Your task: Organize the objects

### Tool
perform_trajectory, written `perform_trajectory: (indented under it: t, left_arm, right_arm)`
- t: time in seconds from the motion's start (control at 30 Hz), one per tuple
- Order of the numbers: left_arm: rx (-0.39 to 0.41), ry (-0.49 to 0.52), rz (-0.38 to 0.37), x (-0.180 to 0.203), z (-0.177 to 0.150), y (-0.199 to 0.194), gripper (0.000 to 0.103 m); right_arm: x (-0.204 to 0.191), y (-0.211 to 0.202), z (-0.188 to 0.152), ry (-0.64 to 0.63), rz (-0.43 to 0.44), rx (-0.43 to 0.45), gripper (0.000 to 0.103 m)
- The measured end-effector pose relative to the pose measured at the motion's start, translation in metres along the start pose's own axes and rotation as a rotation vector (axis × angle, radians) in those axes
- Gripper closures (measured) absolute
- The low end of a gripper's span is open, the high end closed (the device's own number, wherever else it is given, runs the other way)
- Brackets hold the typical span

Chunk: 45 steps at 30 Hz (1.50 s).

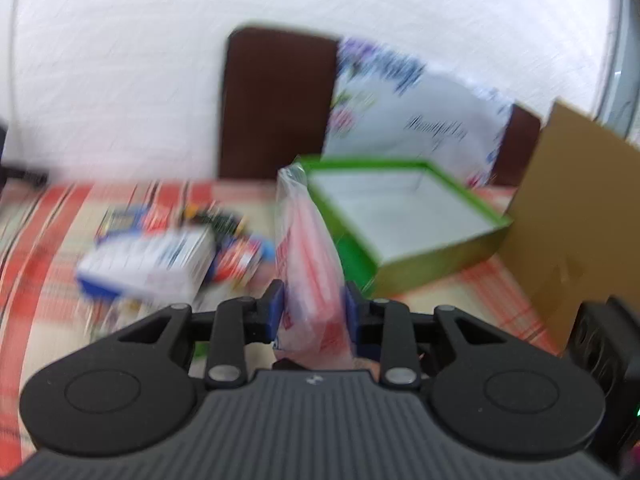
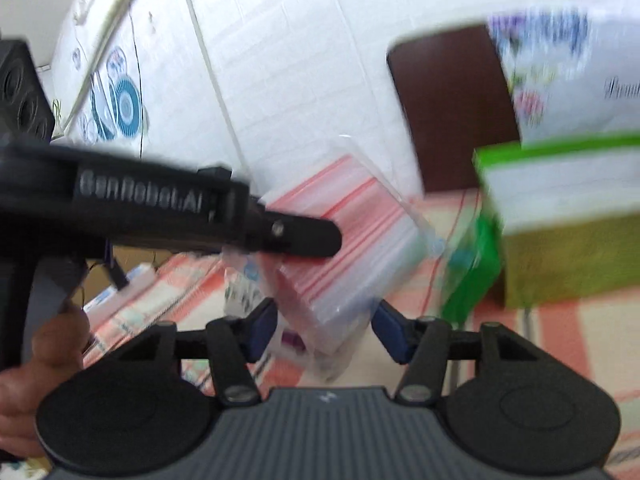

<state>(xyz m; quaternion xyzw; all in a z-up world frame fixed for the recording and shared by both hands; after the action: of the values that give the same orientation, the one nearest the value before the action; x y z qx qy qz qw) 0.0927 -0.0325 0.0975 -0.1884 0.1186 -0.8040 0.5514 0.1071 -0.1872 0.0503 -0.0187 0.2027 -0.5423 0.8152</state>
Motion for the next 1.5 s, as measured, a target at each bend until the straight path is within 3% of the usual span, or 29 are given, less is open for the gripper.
perform_trajectory:
  t: [0.2, 0.37, 0.47, 0.57, 0.63, 0.8, 0.9, 1.03, 1.2, 1.33, 1.5]
  left_arm:
    - [0.045, 0.085, -0.155, 0.042, 0.031, 0.037, 0.069]
    - [0.035, 0.123, -0.202, 0.066, 0.04, 0.088, 0.068]
    - [0.014, 0.125, -0.132, 0.069, 0.038, 0.115, 0.067]
    - [-0.028, 0.085, -0.091, 0.063, 0.036, 0.125, 0.067]
    - [-0.043, 0.074, -0.078, 0.059, 0.031, 0.123, 0.067]
    - [-0.043, 0.06, -0.052, 0.056, 0.025, 0.109, 0.061]
    - [-0.038, 0.056, -0.023, 0.056, 0.026, 0.097, 0.054]
    - [-0.04, 0.068, 0.013, 0.06, 0.022, 0.08, 0.053]
    - [-0.075, 0.065, 0.057, 0.061, 0.009, 0.063, 0.053]
    - [-0.094, 0.075, 0.117, 0.059, -0.003, 0.05, 0.046]
    - [-0.107, 0.092, 0.192, 0.05, -0.019, 0.035, 0.045]
  right_arm:
    - [0.029, -0.009, 0.033, -0.039, -0.102, 0.093, 0.057]
    - [0.075, 0.003, 0.045, -0.025, -0.236, 0.113, 0.057]
    - [0.113, 0.024, 0.048, -0.001, -0.335, 0.078, 0.051]
    - [0.125, 0.023, 0.057, -0.011, -0.373, 0.131, 0.035]
    - [0.124, 0.019, 0.059, -0.018, -0.382, 0.161, 0.03]
    - [0.116, 0.02, 0.058, 0.009, -0.392, 0.16, 0.03]
    - [0.103, 0.008, 0.055, 0.01, -0.405, 0.175, 0.03]
    - [0.08, -0.022, 0.038, 0.011, -0.434, 0.186, 0.03]
    - [0.075, -0.045, 0.03, 0.043, -0.483, 0.152, 0.03]
    - [0.069, -0.064, 0.027, 0.049, -0.515, 0.133, 0.029]
    - [0.053, -0.077, 0.02, 0.036, -0.505, 0.105, 0.029]
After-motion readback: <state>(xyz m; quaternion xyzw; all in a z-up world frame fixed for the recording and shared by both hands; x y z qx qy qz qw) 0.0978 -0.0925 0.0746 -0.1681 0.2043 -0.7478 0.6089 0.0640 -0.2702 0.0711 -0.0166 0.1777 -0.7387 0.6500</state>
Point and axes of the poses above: each gripper's, at about its wrist camera, not at the fingertips, and y roughly the way its jaws point, x to its right, z to its top, the point moved 1 cm from there along y, roughly the way its jaws point, and after that the axes turned 7 degrees about x, right-handed, at the moved point
